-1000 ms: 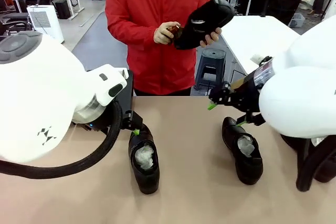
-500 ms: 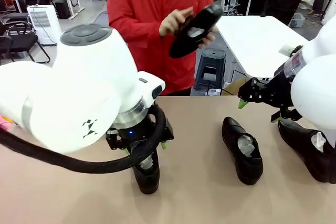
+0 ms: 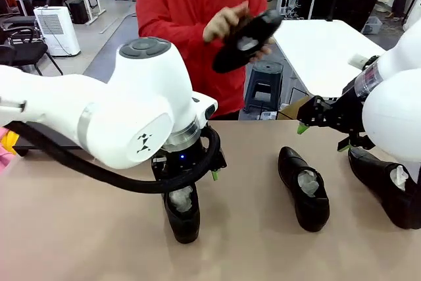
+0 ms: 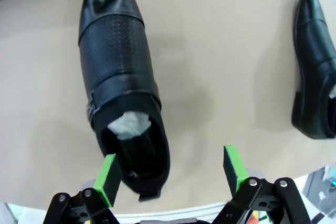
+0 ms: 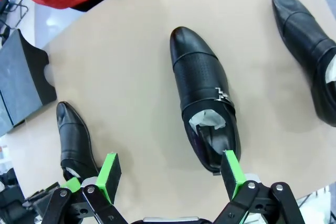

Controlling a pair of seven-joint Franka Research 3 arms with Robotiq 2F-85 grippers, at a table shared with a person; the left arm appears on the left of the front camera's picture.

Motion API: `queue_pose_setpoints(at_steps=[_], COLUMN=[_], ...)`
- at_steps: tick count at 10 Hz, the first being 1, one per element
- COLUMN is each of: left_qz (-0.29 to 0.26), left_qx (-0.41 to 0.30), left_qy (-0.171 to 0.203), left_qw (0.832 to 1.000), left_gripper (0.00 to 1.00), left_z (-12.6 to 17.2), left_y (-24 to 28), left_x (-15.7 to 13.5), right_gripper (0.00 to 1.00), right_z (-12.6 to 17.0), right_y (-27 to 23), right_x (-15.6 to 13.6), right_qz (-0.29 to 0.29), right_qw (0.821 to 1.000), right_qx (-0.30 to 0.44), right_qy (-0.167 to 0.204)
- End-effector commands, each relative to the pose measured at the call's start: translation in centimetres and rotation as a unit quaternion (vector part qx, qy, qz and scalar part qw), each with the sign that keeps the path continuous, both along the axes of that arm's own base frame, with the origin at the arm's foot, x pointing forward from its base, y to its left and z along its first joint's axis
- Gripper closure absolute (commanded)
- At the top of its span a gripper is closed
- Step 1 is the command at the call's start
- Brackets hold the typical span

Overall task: Organize the shoes by placing them on the stand.
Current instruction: Place the Shoe from the middle of the table onto the Shoes Stand.

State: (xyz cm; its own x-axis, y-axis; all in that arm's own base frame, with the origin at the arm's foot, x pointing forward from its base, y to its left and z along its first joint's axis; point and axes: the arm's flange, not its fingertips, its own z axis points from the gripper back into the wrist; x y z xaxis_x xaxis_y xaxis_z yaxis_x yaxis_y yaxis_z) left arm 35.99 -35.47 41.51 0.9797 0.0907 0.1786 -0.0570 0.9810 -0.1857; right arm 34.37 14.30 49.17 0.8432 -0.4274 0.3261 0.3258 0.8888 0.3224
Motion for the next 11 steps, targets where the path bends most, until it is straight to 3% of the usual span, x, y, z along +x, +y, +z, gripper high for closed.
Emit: queue_pose_setpoints(at_steps=[1, 5, 9, 11], left_qz=[0.032, 0.069, 0.109, 0.108], left_qx=[-0.004, 0.026, 0.056, 0.074], left_qy=[0.006, 0.027, 0.020, 0.017], left_qw=[0.999, 0.997, 0.992, 0.991], left_gripper=[0.00, 0.00, 0.00, 0.33], left_z=[-0.8, -3.4, -5.9, -6.3], left_y=[-2.0, -4.1, -4.1, -4.0], left_x=[2.1, 3.1, 4.9, 5.1], right_gripper=[0.00, 0.00, 0.00, 0.00], right_z=[-0.1, -0.1, -0.1, -0.1], right_y=[0.3, 0.3, 0.3, 0.3], right_x=[0.3, 0.3, 0.3, 0.3], right_qz=[-0.001, -0.001, -0.001, -0.001], right_qw=[1.000, 1.000, 1.000, 1.000], right_qx=[0.009, 0.009, 0.009, 0.009], right_qy=[-0.006, -0.006, -0.006, -0.006])
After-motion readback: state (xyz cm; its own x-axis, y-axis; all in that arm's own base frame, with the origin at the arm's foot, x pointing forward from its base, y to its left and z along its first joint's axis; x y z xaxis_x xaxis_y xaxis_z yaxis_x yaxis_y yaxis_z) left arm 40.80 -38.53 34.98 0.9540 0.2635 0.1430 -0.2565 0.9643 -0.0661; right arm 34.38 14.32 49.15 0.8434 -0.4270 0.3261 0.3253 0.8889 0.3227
